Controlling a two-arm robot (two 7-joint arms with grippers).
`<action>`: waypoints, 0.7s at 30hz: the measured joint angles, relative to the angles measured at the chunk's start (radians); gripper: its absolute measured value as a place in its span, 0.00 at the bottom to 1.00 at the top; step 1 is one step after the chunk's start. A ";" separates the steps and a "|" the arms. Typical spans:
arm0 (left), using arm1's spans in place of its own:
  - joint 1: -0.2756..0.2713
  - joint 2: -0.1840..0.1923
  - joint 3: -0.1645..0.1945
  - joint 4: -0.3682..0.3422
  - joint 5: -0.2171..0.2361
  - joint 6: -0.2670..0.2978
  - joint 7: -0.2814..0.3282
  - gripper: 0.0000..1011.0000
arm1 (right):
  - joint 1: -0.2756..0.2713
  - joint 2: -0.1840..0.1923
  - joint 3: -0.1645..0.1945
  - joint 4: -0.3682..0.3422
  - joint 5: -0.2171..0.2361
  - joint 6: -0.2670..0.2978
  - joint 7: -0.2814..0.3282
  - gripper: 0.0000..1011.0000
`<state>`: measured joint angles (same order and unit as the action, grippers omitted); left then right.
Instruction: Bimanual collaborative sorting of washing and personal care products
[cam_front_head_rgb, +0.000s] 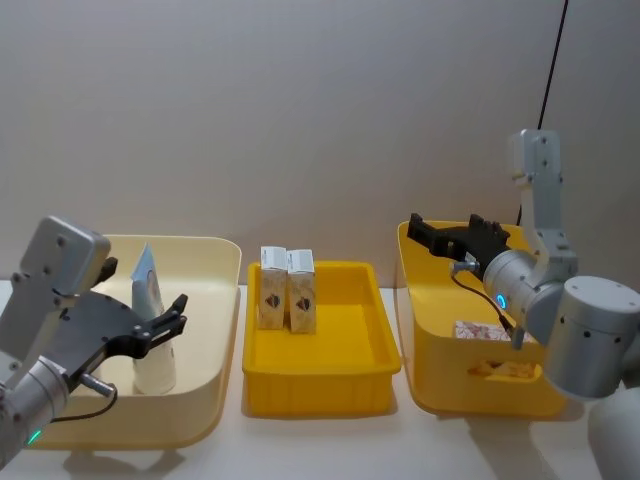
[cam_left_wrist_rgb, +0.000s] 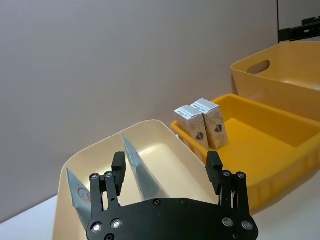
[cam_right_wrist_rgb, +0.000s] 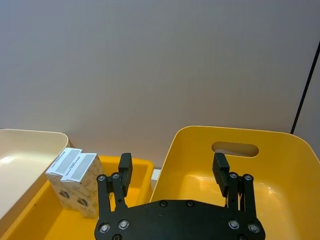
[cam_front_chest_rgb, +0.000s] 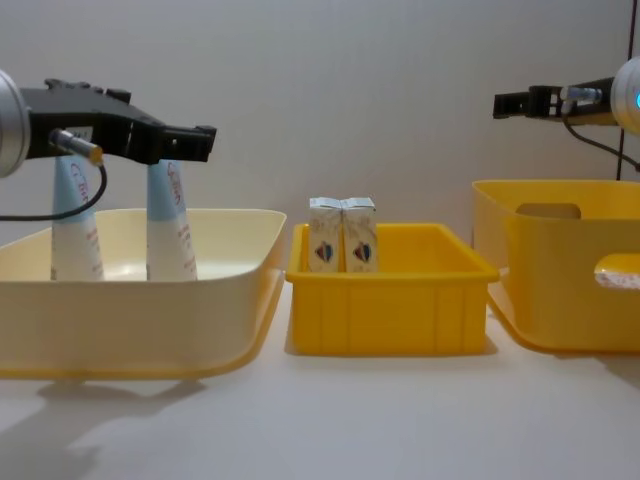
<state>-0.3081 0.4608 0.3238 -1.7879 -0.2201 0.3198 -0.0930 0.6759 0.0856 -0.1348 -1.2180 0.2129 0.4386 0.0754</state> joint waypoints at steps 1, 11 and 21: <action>0.002 -0.002 -0.004 0.005 -0.003 -0.002 0.000 0.99 | 0.000 0.000 0.000 0.000 0.000 0.000 0.000 0.99; 0.004 -0.024 -0.034 0.075 -0.037 -0.028 -0.021 0.99 | 0.000 0.000 0.000 0.000 0.000 0.000 0.000 0.99; -0.036 -0.030 -0.034 0.162 -0.051 -0.039 -0.081 0.99 | 0.000 0.000 0.000 0.000 0.000 0.000 0.000 0.99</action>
<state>-0.3439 0.4308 0.2901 -1.6262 -0.2714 0.2806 -0.1742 0.6758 0.0856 -0.1348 -1.2181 0.2129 0.4385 0.0754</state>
